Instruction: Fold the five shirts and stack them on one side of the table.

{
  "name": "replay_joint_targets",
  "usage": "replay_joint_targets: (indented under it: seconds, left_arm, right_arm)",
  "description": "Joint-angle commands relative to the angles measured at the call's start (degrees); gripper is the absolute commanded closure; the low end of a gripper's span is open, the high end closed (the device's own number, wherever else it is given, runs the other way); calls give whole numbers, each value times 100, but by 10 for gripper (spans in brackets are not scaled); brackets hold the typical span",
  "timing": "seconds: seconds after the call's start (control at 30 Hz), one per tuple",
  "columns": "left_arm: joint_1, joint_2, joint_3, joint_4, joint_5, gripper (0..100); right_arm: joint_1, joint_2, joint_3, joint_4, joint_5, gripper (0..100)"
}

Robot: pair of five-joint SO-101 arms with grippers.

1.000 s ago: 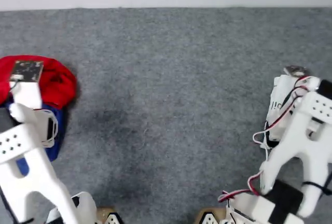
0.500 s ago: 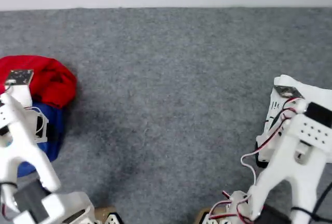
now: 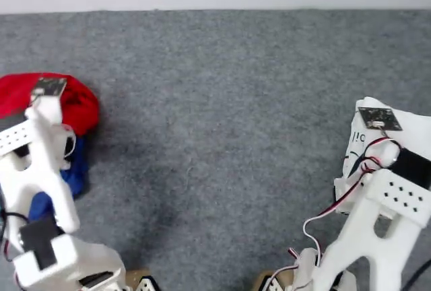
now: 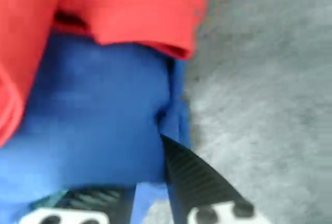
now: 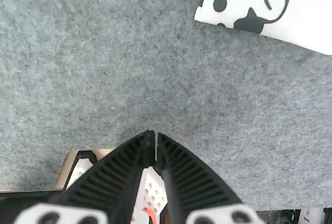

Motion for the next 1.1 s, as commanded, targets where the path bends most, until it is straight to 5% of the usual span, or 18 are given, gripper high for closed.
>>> replay_joint_targets:
  seconds: [0.0, 0.37, 0.8, 0.97, 1.07]
  left_arm:
    - [510, -1108, -813, 343, 475, 987]
    - [2251, -3015, -2308, 343, 1284, 987]
    - [5705, -2787, -2062, -193, 1653, 986]
    - [6057, -1934, -1534, -633, 1653, 976]
    - [6092, -1591, -1560, -387, 1653, 878]
  right_arm:
    - [22, -145, -26, 242, -53, 990]
    - [22, -154, -26, 251, -53, 990]
    - [22, -145, -18, 242, -44, 990]
    - [13, -101, -18, 233, -35, 990]
    - [4, -101, -18, 233, -35, 990]
